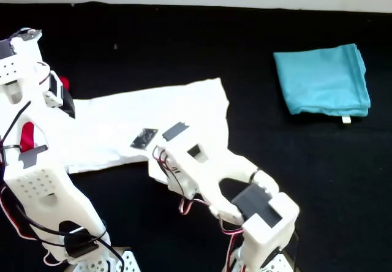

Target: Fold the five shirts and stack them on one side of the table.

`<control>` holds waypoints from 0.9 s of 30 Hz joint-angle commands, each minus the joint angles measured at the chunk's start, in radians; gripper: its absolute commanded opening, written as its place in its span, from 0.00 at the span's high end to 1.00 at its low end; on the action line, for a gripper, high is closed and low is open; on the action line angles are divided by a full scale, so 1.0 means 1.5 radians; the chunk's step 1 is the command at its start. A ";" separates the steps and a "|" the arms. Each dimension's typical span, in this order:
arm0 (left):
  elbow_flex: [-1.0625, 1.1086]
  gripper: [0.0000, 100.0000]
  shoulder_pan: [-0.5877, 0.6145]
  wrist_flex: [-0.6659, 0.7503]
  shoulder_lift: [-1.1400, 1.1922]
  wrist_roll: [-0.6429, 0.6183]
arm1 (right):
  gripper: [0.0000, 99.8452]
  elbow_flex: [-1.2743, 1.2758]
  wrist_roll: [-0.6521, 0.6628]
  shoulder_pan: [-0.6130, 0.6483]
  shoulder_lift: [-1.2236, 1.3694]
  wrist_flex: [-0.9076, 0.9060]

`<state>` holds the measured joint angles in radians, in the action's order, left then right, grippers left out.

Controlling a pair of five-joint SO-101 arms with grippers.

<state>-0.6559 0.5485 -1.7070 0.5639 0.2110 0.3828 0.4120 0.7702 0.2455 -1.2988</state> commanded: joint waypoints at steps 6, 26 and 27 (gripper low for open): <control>0.019 0.80 -0.027 -0.002 0.003 -0.007 | 1.00 -0.021 0.057 -0.097 0.039 0.032; 0.108 0.80 -0.060 0.083 0.194 -0.007 | 0.99 -0.417 0.058 -0.191 0.046 -0.152; 0.105 0.80 -0.060 0.083 0.195 -0.007 | 0.99 -0.426 0.058 -0.197 0.047 -0.150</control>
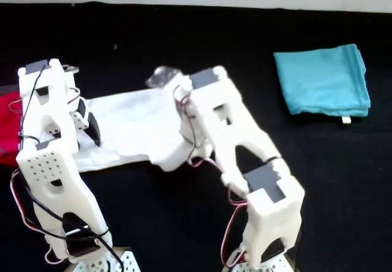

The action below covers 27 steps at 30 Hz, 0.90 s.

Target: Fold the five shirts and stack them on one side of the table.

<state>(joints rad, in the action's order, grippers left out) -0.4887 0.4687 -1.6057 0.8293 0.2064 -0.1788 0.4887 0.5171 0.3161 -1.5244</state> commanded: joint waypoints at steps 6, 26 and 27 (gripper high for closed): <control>-0.013 0.80 -0.011 0.014 0.019 -0.004 | 0.99 -0.136 0.006 -0.053 0.102 0.034; -0.012 0.80 -0.009 0.014 0.019 -0.005 | 0.78 -0.640 -0.204 -0.049 0.323 -0.127; -0.012 0.80 -0.009 0.014 0.019 -0.005 | 0.79 -0.645 -0.202 -0.042 0.323 -0.157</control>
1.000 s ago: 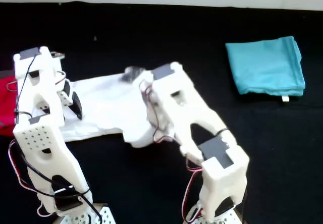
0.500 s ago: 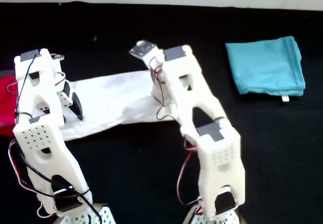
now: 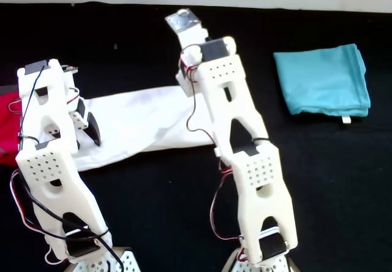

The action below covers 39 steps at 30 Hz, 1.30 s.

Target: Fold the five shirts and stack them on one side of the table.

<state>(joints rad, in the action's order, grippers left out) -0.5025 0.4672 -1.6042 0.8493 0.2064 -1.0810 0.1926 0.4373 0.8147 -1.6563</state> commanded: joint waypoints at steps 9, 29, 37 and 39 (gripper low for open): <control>-0.003 0.80 -0.007 0.013 0.006 -0.005 | 1.00 0.007 0.054 0.047 -0.064 -0.073; -0.003 0.80 -0.008 0.013 0.006 -0.005 | 0.99 0.342 0.052 0.160 -0.143 0.164; -0.006 0.80 -0.007 0.013 0.006 -0.028 | 0.99 0.251 0.051 0.178 -0.083 0.163; -0.007 0.80 -0.010 0.013 0.003 -0.028 | 0.99 0.235 0.051 0.182 -0.082 0.162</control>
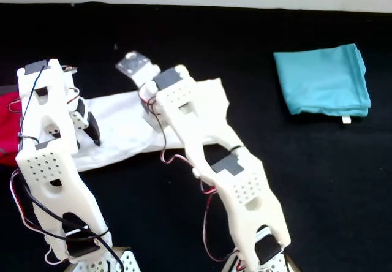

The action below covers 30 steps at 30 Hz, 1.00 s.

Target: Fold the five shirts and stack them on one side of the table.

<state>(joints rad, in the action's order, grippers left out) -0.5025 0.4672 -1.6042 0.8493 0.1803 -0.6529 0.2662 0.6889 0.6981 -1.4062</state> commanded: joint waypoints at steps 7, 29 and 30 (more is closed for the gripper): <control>-0.070 0.80 -0.007 -0.082 -0.079 -0.011 | 0.99 -0.147 0.005 -0.043 -0.034 -0.109; 0.055 0.79 0.235 -0.037 -0.173 0.048 | 0.99 -0.290 0.006 -0.107 -0.040 -0.238; 0.055 0.79 0.243 -0.028 -0.166 0.048 | 0.99 -0.290 0.006 -0.106 -0.040 -0.238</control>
<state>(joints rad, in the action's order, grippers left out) -0.4166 0.8017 -1.6763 0.5961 0.2463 -1.0380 0.2662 0.5186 0.6966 -1.7484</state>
